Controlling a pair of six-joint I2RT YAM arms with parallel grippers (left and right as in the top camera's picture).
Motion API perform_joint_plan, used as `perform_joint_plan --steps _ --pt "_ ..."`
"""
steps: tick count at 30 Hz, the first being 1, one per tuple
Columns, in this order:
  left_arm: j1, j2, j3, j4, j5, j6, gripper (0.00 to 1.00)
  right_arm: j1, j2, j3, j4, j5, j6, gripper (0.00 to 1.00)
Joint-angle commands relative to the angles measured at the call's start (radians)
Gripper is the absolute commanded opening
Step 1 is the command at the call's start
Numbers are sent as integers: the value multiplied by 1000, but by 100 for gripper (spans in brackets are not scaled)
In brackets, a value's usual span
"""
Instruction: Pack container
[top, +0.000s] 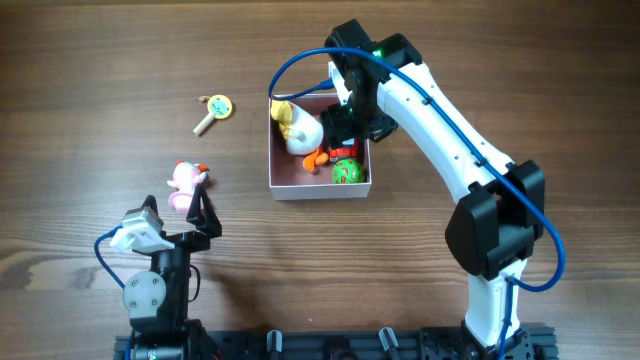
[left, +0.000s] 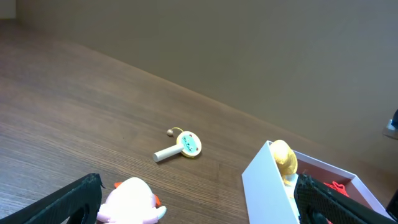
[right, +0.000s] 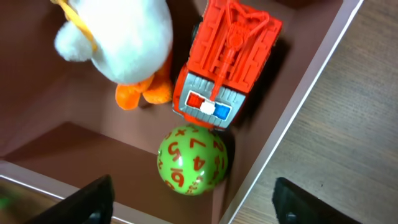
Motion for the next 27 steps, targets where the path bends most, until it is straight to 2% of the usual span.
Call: perform_joint_plan --steps 1,5,15,27 --pt "6 -3 -1 -8 12 -8 100 -2 13 5 5 7 3 88" --pt "6 -3 -1 -8 12 -8 100 -24 9 69 1 7 35 100" --pt "6 -3 -1 -8 12 -8 100 -194 -65 290 -115 118 117 99" --pt "6 -3 -1 -8 12 -8 100 -526 -171 302 -300 169 159 99"
